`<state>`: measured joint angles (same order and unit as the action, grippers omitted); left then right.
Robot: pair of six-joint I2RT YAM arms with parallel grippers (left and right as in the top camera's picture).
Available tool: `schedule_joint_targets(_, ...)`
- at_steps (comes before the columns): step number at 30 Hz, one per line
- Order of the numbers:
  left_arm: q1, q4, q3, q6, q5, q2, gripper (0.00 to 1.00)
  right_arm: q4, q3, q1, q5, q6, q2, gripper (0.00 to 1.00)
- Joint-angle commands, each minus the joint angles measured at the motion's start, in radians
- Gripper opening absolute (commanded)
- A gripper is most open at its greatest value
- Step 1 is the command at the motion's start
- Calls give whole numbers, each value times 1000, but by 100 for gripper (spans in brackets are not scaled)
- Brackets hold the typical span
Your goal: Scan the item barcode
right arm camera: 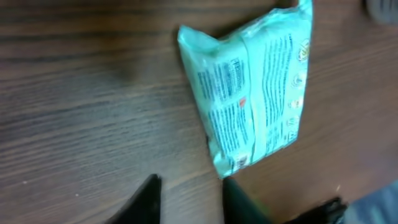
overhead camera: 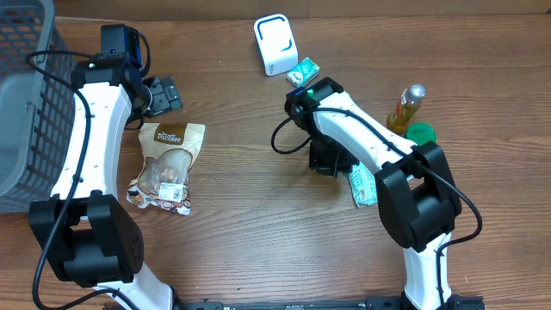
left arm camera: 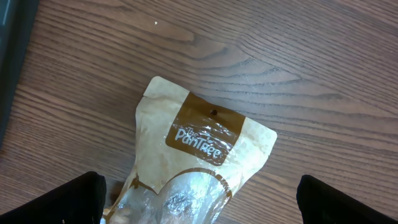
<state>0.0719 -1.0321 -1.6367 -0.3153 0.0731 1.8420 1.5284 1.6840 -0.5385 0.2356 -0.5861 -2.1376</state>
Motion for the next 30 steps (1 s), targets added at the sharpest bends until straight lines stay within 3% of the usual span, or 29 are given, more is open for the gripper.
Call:
schedule_joint_targets(1,-6,0,-8,1,12,-10,100,-14,-8,11,28,-12,0,49)
schedule_joint_targets(14,-6,0,-8,1,12,-10,100,-99,-8,17,51,-12,0,72)
schedule_joint_targets(30,-6,0,-8,1,12,-10,100,-298,-8,14,-132,-8,0,71)
